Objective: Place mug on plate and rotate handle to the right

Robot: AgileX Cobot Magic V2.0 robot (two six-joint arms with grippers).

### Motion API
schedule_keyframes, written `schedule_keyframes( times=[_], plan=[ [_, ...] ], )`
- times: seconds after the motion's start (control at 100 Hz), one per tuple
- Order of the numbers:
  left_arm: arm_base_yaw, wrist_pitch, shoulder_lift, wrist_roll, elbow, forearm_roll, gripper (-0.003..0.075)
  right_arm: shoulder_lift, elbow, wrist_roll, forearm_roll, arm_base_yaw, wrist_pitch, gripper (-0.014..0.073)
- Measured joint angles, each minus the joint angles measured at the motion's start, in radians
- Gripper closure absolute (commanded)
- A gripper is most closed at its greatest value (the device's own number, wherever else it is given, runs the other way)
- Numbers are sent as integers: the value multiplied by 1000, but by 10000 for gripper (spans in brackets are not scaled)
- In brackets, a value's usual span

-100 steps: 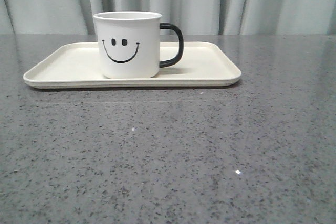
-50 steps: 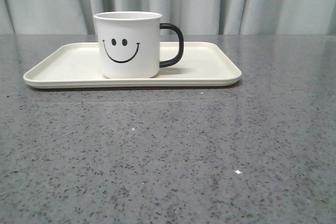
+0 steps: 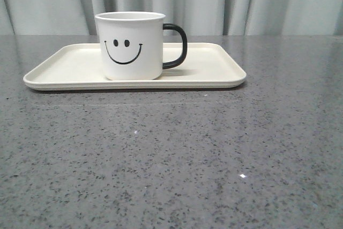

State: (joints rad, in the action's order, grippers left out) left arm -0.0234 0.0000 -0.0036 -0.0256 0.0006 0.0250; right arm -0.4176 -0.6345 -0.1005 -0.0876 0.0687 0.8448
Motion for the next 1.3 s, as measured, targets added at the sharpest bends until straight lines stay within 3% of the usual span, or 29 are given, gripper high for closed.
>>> schedule_keyframes(
  times=[0.9,1.04,1.3],
  plan=[
    [0,0,0,0,0,0,740,0,0,0,10,0,-5,661],
    [0,0,0,0,0,0,740,23,48,0,29,0,-114,661],
    [0,0,0,0,0,0,740,171,291,0,34,0,-361,661]
  ],
)
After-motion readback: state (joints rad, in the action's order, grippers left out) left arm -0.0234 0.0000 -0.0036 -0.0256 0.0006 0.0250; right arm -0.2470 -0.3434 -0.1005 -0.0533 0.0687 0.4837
